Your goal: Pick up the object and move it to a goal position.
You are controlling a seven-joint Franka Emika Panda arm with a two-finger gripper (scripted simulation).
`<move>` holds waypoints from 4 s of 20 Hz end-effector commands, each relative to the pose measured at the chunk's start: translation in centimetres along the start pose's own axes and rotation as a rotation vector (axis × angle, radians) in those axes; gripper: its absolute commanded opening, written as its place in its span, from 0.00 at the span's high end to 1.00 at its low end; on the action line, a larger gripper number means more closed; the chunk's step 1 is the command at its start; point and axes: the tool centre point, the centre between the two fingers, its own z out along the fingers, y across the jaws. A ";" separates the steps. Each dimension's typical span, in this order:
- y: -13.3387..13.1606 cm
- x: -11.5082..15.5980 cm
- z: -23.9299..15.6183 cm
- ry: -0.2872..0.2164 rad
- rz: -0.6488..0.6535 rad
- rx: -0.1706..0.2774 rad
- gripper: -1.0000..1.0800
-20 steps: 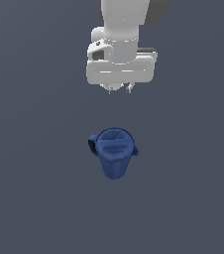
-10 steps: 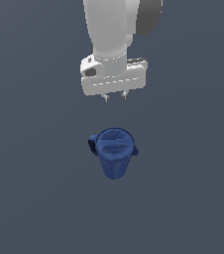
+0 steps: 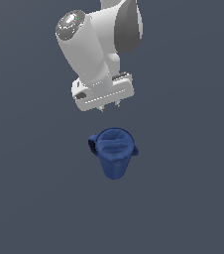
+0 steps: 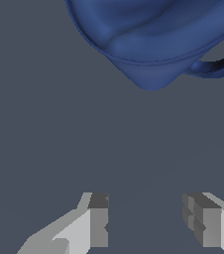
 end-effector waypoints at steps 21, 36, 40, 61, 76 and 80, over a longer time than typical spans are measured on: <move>6.6 1.0 6.0 0.025 -0.174 0.356 0.38; 10.7 2.7 7.2 0.197 -0.351 0.456 0.38; 11.7 3.4 7.1 0.254 -0.413 0.458 0.38; 14.8 7.7 4.3 0.541 -0.861 0.326 0.38; 14.4 9.7 2.5 0.623 -1.091 0.231 0.38; 14.4 9.8 2.4 0.625 -1.097 0.227 0.38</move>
